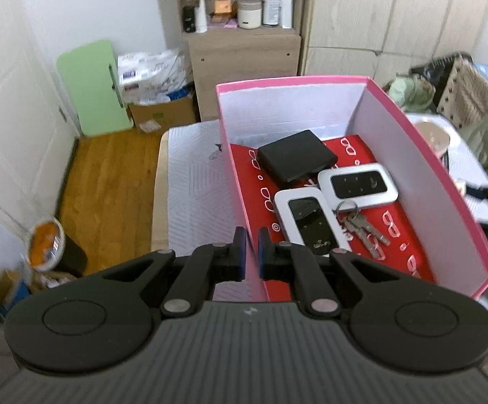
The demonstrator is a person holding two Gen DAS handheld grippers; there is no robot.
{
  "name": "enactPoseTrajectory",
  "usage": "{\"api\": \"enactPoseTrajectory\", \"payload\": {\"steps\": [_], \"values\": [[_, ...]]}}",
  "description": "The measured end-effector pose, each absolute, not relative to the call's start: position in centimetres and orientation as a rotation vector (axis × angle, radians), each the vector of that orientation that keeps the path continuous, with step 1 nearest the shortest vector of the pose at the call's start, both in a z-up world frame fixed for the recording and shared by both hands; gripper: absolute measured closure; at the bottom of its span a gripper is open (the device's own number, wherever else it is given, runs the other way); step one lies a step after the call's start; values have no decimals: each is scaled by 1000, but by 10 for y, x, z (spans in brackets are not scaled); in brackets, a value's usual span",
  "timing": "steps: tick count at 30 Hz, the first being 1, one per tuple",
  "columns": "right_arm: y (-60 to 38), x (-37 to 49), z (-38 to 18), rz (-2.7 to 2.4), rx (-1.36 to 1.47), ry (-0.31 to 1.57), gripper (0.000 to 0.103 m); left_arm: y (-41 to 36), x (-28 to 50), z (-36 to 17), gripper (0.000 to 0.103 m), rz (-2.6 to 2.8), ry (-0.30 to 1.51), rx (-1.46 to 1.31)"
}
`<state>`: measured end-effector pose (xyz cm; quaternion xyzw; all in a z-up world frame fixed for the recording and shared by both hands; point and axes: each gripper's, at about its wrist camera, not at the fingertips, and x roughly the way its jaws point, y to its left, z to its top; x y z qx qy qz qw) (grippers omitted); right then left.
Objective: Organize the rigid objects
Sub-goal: 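Carry the cream bracket into the pink box and release it beside the keys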
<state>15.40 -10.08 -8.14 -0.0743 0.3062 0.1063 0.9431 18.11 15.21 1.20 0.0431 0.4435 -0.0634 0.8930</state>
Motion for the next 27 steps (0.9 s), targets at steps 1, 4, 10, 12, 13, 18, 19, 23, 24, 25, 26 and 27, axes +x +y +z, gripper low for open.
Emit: {"api": "enactPoseTrajectory", "payload": {"steps": [1,4,10,12,13,18,19,23,24,25,26,27], "values": [[-104,153,-78,223,-134,622,40,151,181,12,97,-130,924,97],[-110,148,-63,245,-73,605,40,151,180,12,97,-128,930,98],[-108,135,-12,337,-10,494,40,158,174,8,95,-152,967,38],[-102,133,4,415,16,484,40,158,171,6,93,-166,982,41],[-99,135,11,479,60,510,40,158,169,5,93,-170,984,43],[-70,156,30,747,193,657,40,156,159,2,92,-186,994,44],[-60,159,31,760,155,670,40,156,157,0,92,-188,997,42],[-25,182,23,751,-10,750,40,162,155,-6,88,-208,1019,3],[-19,185,20,714,-68,751,40,164,155,-6,88,-210,1018,-4],[-10,188,18,659,-157,738,40,164,155,-6,88,-211,1017,-7],[-6,189,14,630,-232,730,40,164,154,-6,89,-213,1014,-10],[-1,192,10,629,-283,739,40,163,154,-6,89,-213,1011,-9]]}}
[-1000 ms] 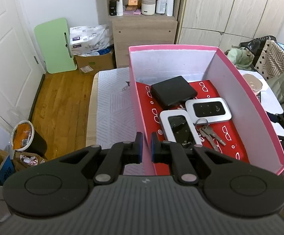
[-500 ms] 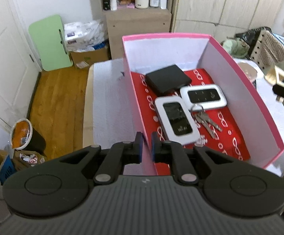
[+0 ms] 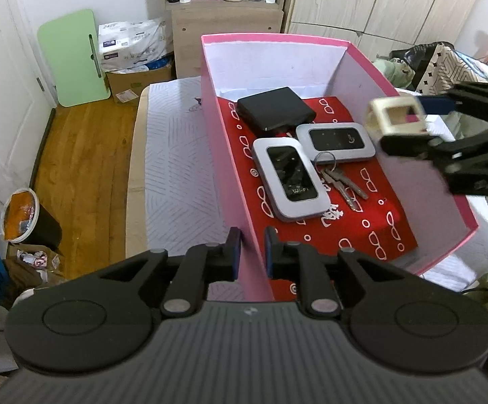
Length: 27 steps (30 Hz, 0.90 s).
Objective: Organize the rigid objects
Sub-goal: 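Carry the cream bracket into the pink box and release it beside the keys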
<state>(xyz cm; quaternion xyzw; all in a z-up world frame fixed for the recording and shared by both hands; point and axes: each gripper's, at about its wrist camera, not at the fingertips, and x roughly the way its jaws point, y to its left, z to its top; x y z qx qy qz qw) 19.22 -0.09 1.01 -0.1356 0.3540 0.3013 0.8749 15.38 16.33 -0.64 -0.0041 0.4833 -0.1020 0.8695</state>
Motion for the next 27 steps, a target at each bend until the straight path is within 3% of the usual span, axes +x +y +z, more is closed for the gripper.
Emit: {"api": "enactPoseTrajectory", "payload": {"steps": [9,16,27], "values": [[29,200,-23,698,-409,890,40,165,153,-6,89,-229,990,-1],[30,199,-33,657,-512,893,39,166,153,-6,89,-229,994,-12],[-27,175,19,649,-317,765,37,172,158,-6,90,-211,1009,-61]]}}
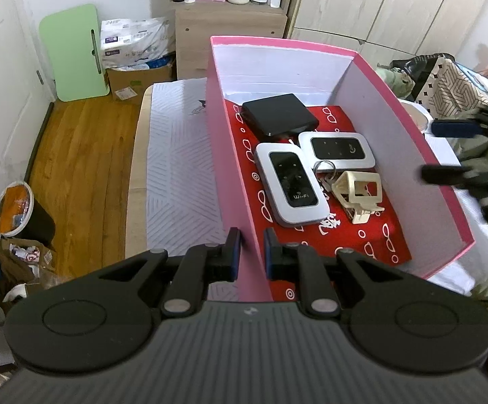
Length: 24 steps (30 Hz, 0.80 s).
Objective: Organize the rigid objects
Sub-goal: 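Carry the cream bracket into the pink box and release it beside the keys, then return the right gripper to the table and grasp an AA battery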
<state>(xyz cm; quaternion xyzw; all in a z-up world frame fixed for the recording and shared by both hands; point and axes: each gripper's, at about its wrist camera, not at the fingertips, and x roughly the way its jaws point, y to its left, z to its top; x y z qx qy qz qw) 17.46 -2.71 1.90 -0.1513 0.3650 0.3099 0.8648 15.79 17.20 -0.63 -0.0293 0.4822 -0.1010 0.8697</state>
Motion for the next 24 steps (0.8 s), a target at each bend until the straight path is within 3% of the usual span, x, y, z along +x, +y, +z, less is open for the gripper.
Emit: {"api": "enactPoseTrajectory", "payload": {"steps": [7,22,24], "values": [[-95,144,30,611,-5,776,37,167,160,-5,91,-189,1023,-56],[-139,129,-57,409,49,795,39,170,163,-8,91,-168,1031,-77],[-136,134,-67,370,50,812,50,171,162,-9,91,-167,1029,-83]]}}
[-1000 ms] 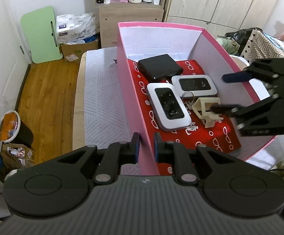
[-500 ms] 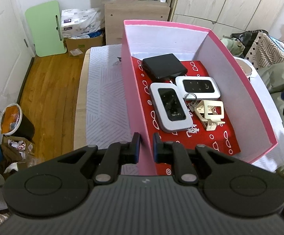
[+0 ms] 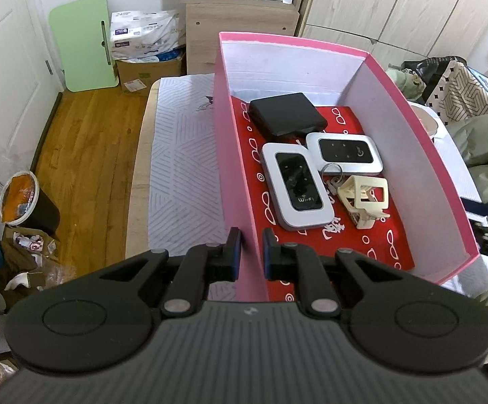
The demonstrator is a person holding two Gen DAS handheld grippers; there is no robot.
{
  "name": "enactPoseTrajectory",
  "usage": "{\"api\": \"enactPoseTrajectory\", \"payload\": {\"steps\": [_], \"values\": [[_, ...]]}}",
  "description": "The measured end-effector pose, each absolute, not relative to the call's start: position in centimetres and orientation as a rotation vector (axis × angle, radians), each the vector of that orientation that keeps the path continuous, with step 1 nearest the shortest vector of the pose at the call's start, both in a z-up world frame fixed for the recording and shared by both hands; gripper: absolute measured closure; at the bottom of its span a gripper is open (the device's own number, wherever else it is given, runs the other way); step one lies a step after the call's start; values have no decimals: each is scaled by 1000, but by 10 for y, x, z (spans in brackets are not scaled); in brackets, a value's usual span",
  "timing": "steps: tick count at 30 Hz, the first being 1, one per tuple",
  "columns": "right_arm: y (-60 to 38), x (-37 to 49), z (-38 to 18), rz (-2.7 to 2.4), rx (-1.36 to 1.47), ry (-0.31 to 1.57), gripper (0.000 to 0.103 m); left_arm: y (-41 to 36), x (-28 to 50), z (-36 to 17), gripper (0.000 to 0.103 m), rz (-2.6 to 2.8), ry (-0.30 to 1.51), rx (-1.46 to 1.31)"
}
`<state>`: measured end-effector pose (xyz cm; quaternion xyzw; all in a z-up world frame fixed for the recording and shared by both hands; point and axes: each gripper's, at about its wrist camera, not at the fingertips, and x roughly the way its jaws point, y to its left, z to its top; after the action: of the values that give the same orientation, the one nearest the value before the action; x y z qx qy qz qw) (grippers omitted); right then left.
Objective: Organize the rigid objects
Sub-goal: 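Return the right gripper to the table and grasp an AA battery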
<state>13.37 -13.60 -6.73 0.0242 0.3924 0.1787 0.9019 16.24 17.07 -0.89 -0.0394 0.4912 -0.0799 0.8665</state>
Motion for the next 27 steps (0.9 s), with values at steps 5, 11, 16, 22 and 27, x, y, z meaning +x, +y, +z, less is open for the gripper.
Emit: {"api": "enactPoseTrajectory", "payload": {"steps": [5,11,16,22,27], "values": [[-130,145,-88,328,13,814,65,169,163,-8,91,-169,1035,-78],[-120,166,-93,397,-131,896,75,168,164,-7,91,-169,1041,-68],[-117,177,-92,465,-179,933,73,168,164,-7,91,-171,1039,-63],[-124,187,-88,490,-145,984,92,169,164,-8,91,-173,1040,-61],[-132,184,-87,460,-56,964,92,168,165,-8,91,-177,1039,-58]]}}
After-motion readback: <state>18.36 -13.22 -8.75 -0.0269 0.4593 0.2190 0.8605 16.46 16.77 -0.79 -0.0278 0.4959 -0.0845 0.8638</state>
